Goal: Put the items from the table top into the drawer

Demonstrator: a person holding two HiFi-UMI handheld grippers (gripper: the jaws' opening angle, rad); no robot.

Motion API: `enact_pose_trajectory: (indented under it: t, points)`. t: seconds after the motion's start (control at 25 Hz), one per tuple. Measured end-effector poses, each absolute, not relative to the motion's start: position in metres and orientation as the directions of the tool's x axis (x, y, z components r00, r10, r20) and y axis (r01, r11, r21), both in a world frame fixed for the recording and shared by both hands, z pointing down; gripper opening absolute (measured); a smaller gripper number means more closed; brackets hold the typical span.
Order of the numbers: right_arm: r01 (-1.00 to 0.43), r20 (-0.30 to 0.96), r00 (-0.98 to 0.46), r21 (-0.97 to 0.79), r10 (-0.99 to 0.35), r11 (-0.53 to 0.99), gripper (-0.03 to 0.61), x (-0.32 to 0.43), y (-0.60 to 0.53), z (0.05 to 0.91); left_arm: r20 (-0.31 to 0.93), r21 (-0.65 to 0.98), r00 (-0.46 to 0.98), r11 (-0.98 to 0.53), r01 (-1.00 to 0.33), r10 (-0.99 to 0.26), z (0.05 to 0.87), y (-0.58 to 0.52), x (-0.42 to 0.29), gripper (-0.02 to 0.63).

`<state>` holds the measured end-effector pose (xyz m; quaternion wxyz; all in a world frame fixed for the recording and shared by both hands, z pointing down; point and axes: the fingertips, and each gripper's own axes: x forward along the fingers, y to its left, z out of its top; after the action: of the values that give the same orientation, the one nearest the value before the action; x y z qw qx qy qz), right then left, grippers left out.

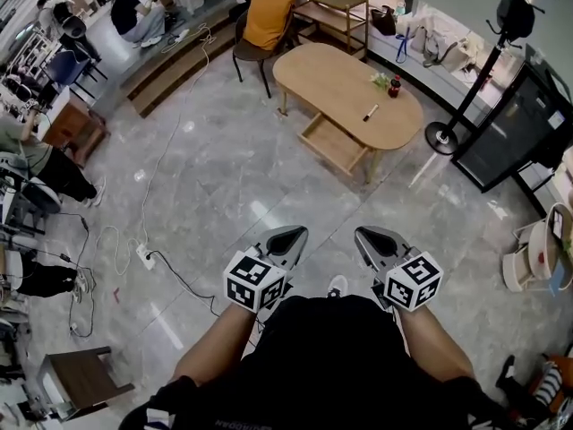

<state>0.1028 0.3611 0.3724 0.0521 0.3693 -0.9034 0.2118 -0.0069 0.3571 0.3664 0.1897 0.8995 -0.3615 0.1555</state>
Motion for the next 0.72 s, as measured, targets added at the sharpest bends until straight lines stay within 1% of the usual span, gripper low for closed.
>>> enact_pose_trajectory:
  t: [0.16, 0.36, 0.72]
  points:
    - [-0.692, 0.268, -0.72, -0.349, -0.64, 0.632, 0.005, 0.122, 0.328, 0.384, 0.44, 0.22, 0.67, -0.652, -0.726, -0.598, 0.376, 0.324, 0.008, 0.002]
    - [-0.667, 0.274, -0.743, -0.378, -0.61, 0.642, 0.005, 0.128, 0.319, 0.392, 0.487, 0.219, 0.673, -0.668, -0.711, -0.556, 0.386, 0.309, 0.024, 0.002]
    - [-0.709, 0.298, -0.699, -0.41, -0.65, 0.574, 0.005, 0.148, 0.278, 0.413, 0.516, 0.21, 0.695, -0.712, -0.67, -0.501, 0.399, 0.261, 0.04, 0.002]
